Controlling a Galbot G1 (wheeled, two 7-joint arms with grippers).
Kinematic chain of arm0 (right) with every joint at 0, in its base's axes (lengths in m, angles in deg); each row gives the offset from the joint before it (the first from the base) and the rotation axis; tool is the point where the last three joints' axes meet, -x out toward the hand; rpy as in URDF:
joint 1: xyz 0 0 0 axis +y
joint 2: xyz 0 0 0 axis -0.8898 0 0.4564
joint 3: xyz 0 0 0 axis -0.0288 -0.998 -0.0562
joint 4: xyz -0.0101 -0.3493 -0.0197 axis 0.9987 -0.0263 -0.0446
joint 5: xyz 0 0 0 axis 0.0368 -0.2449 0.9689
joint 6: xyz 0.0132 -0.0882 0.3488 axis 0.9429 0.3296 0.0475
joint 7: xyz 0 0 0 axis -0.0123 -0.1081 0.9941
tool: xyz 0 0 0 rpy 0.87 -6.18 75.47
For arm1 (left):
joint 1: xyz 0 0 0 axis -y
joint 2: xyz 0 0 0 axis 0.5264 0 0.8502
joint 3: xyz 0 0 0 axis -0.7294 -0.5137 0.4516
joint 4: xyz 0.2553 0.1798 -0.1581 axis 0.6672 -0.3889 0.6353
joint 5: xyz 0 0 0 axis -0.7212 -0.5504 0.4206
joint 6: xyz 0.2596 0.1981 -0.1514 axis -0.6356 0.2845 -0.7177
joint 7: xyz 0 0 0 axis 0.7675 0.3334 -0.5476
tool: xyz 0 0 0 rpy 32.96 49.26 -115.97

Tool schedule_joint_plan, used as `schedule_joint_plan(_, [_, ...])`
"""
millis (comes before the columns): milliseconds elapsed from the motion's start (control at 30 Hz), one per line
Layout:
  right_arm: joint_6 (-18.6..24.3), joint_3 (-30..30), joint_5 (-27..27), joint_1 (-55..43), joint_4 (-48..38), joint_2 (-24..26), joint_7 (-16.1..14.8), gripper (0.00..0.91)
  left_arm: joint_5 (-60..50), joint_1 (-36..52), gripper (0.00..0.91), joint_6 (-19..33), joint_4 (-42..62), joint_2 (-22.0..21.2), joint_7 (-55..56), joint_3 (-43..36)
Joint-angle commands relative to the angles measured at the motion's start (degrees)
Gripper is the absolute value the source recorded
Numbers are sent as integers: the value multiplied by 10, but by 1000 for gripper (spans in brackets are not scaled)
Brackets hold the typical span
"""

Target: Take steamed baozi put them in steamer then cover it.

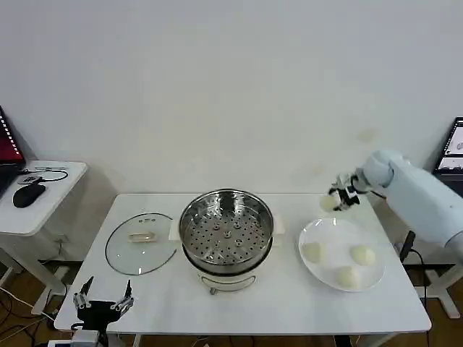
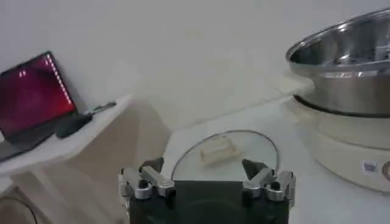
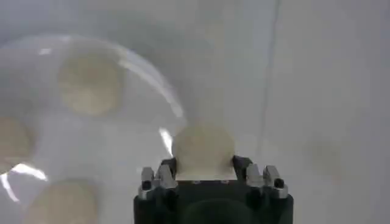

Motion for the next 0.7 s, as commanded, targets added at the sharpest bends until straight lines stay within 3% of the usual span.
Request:
schedule_joint_plan(33, [4,-113,131,-144,102,-18,17,625,40,-6,907,-5,-2,0,1,2])
schedule_joint_plan(167, [17,-168,164,-180,129,-56,23,625,39,-10,907,-7,-11,-5,2,2])
schedule_joint_plan(367, [66,-223,160,-194,137,-115,30,625,38,-15,907,-7,-18,-12,3,7])
schedule_joint_plan(533, [153,-255,70,-174,96,-168,49,625,39,-19,907,-9,-22,-11,3,17])
schedule_joint_plan(700, [230,-252,17,-144,69,-191,66,625,39,-18,907,-10,-22,-12,3,21])
